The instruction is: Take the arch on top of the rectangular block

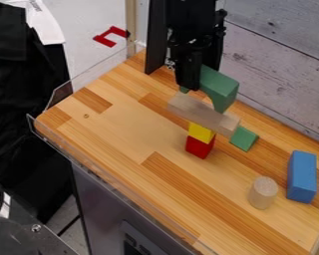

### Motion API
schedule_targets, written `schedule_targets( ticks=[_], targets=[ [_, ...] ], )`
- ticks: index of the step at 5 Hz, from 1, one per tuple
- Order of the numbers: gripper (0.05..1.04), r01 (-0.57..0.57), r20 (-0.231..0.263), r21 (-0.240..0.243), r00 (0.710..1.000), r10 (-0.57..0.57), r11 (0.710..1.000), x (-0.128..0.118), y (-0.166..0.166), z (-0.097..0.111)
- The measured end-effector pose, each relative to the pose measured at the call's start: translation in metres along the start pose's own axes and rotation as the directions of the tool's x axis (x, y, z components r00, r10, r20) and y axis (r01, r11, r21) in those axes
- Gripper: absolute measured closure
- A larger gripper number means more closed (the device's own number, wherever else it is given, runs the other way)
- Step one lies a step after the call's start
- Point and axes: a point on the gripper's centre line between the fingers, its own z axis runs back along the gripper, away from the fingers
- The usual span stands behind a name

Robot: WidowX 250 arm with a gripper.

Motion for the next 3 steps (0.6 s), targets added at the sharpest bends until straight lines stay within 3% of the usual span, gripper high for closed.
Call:
schedule_targets(
  ticks=[3],
  targets=[
    [0.511,-0.132,0.012,0.034,0.991,0.132,0.991,0.0021,0.0044,-0.0129]
  ],
)
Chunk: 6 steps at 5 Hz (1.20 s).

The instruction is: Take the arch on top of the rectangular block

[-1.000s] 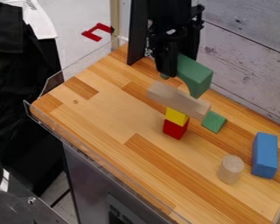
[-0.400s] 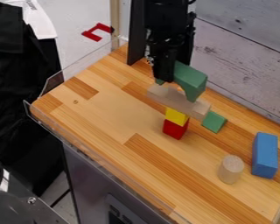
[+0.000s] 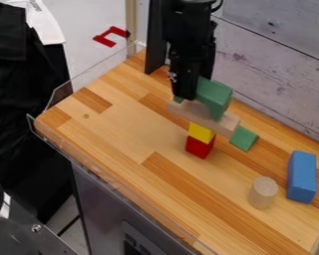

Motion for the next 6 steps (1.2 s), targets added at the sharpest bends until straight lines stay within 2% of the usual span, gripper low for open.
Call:
schedule_targets(
  ticks=[1,4,5,6],
  targets=[
    [0.511,-0.040,-0.014,-0.002,0.999,0.040,0.999,-0.001,0.002,-0.005],
    [0.511,-0.063,-0.050,-0.026,0.997,0.061,0.998,-0.011,0.000,-0.010],
    [0.511,-0.070,-0.059,-0.013,0.996,0.069,0.997,-0.012,0.000,-0.014],
    [0.431,-0.062,-0.052,-0.005,0.997,0.062,0.998,-0.011,0.002,-0.014]
  ],
)
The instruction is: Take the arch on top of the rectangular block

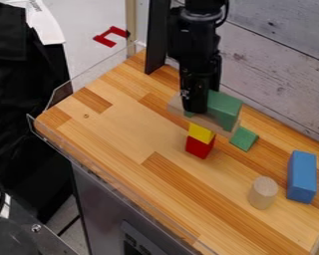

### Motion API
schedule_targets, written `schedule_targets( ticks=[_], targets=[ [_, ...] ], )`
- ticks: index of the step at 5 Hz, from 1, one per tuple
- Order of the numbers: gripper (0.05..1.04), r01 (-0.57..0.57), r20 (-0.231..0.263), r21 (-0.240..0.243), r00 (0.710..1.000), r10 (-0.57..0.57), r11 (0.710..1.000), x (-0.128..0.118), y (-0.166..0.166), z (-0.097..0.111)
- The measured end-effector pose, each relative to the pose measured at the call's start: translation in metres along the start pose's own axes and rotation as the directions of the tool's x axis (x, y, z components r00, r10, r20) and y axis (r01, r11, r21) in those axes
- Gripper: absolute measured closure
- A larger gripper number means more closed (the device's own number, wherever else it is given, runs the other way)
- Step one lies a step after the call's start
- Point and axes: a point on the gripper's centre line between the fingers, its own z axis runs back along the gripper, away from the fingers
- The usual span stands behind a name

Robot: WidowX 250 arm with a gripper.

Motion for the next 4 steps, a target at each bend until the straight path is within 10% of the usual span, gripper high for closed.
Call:
schedule_targets(
  ticks=[1,4],
  targets=[
    [0.150,0.001,-0.005,0.009,1.000,-0.001,1.000,0.004,0.000,0.001],
    [0.084,0.058,-0.026,0.011,0.998,-0.058,0.998,0.018,-0.005,0.036]
  ],
)
